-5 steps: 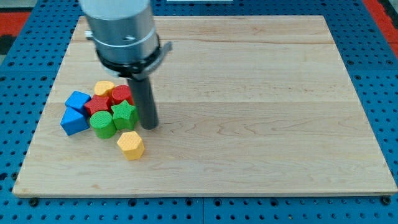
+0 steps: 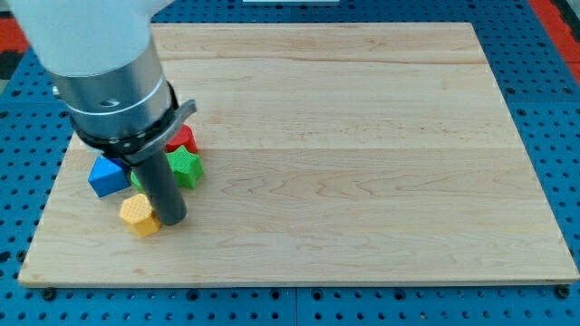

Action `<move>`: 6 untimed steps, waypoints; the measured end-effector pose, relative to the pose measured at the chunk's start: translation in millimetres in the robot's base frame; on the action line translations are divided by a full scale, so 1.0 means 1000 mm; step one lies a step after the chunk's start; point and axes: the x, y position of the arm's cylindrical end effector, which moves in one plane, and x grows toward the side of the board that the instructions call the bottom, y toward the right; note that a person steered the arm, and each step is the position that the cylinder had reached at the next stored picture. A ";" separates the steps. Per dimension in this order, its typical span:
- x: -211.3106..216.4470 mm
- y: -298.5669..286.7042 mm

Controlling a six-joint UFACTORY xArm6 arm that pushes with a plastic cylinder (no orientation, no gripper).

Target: Push the yellow hexagon into the group of blocks

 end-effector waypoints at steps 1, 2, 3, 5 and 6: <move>0.003 -0.016; 0.031 -0.003; 0.057 -0.017; 0.027 -0.056; 0.022 -0.059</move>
